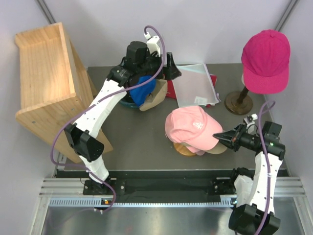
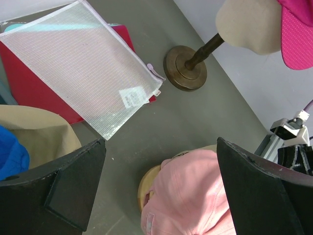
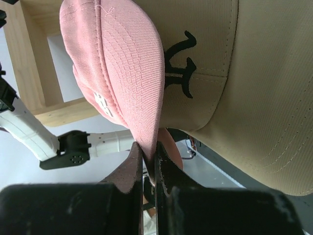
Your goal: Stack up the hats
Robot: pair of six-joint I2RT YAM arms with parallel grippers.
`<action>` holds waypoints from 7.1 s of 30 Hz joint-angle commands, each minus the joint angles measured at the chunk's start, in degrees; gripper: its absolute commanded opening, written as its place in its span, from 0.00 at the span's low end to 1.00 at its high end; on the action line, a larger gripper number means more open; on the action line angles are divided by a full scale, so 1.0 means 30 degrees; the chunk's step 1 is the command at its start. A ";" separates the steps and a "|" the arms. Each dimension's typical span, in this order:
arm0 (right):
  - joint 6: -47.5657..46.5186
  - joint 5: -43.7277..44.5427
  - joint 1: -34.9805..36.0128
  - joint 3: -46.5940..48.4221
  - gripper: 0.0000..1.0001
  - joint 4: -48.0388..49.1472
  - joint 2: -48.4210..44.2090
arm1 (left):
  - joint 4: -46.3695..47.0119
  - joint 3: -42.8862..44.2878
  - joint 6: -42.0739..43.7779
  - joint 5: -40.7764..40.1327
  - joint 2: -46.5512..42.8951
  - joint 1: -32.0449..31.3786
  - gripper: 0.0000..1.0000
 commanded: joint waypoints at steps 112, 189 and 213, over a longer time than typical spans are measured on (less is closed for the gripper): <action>1.6301 1.1347 0.9694 0.8687 0.92 2.5641 0.5361 | 1.5253 0.5470 -0.8847 0.4329 -0.0283 0.1611 0.00; 1.5164 1.2639 1.2220 0.9857 0.00 2.4150 0.6359 | 1.2887 -0.1440 -0.8032 0.7144 -0.4091 0.3633 0.00; 0.8485 1.6095 0.8737 1.8553 0.00 2.1626 1.1069 | 0.4388 0.0494 -0.2874 0.0640 -0.3328 0.5068 0.99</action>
